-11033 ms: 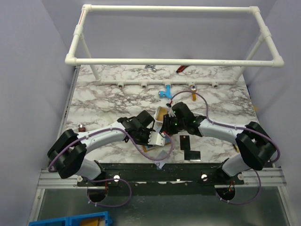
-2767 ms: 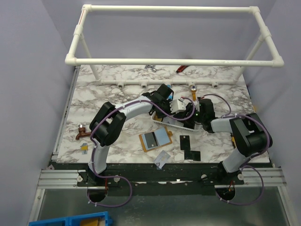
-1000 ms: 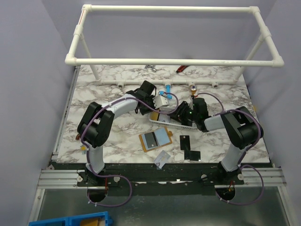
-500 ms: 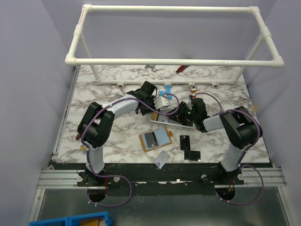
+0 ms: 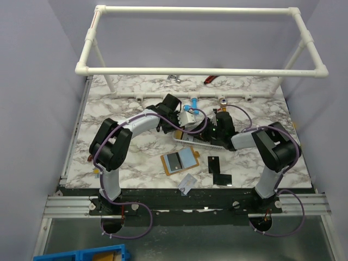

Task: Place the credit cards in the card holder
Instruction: Pick up the credit card from the storage box.

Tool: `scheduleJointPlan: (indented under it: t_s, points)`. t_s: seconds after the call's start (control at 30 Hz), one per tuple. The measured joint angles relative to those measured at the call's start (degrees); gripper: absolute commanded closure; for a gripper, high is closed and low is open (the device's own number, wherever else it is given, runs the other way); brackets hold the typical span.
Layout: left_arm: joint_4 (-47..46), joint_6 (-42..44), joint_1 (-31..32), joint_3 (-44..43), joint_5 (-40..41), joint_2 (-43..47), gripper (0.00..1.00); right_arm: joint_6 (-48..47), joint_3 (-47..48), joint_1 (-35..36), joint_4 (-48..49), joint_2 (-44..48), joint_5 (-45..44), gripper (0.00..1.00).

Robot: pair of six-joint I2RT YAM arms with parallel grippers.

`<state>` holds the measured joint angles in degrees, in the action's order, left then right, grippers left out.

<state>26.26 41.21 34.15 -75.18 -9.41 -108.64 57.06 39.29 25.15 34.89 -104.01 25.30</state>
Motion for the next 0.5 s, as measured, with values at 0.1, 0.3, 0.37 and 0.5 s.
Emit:
scheduleJointPlan:
  t_s: [0.1,0.3,0.37,0.5]
  points:
    - [0.15,0.0,-0.22,0.52,-0.02,0.92,0.72,-1.57,0.0,0.0,-2.82,1.86,-0.74,0.8]
    - [1.51,0.0,-1.62,1.64,-0.09,5.07,0.72,-3.3,0.04,0.0,-6.6,4.0,-2.16,0.9]
    - [1.75,0.0,-2.1,2.64,-0.09,6.95,0.72,-3.63,0.07,0.0,-7.17,4.28,-2.32,0.92]
    - [2.82,-0.02,-2.6,4.11,-0.09,10.08,0.72,-3.93,0.44,0.0,-8.11,4.35,-2.38,0.93]
